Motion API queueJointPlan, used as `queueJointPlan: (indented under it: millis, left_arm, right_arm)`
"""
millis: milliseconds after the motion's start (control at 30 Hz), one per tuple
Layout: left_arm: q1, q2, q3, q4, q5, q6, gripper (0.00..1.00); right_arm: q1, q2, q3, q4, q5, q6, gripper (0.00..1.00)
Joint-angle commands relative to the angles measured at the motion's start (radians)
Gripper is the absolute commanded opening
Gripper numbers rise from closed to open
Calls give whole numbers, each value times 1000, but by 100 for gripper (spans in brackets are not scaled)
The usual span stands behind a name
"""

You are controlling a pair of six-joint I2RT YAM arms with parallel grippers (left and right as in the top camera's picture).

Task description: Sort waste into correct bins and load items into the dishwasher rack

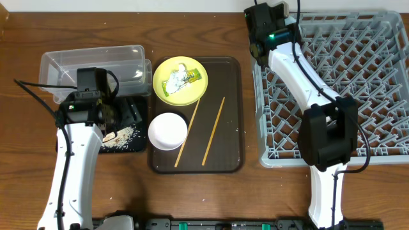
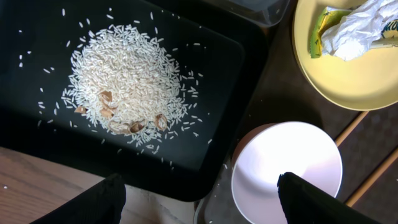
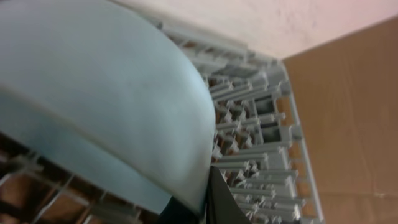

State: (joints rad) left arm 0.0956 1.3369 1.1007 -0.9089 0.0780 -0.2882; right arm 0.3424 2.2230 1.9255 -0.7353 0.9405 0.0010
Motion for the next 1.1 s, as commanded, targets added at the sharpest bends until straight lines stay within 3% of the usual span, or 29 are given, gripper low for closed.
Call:
queueJointPlan:
  millis: [0, 100, 167, 300, 367, 433, 533, 633, 767, 1067]
  left_arm:
    - [4, -11, 3, -2, -12, -5, 81]
    - [4, -11, 3, -2, -11, -5, 81]
    - [4, -11, 3, -2, -12, -5, 81]
    - [4, -11, 3, -2, -12, -5, 81]
    - [4, -11, 3, -2, -12, -5, 81]
    - [4, -11, 3, -2, -12, -5, 82]
    - [4, -11, 3, -3, -14, -5, 82]
    - [5, -11, 3, -12, -54, -6, 82]
    - [32, -11, 3, -56, -168, -95, 82]
    - [242, -11, 3, -100, -168, -198, 82]
  right_arm:
    - [8, 18, -7, -79, -83, 121, 1]
    - [9, 5, -7, -163, -193, 203, 0]
    - [9, -10, -7, -202, -269, 249, 5]
    - [9, -74, -7, -237, -405, 264, 32]
    - [9, -121, -7, -229, -426, 264, 51]
    - [13, -166, -7, -222, -446, 264, 59]
    - [20, -217, -7, -224, -570, 263, 61]
    - [34, -238, -7, -231, -843, 203, 63]
    - [76, -222, -8, -261, -1138, 152, 65]
    - [266, -146, -11, -335, -1236, 121, 64]
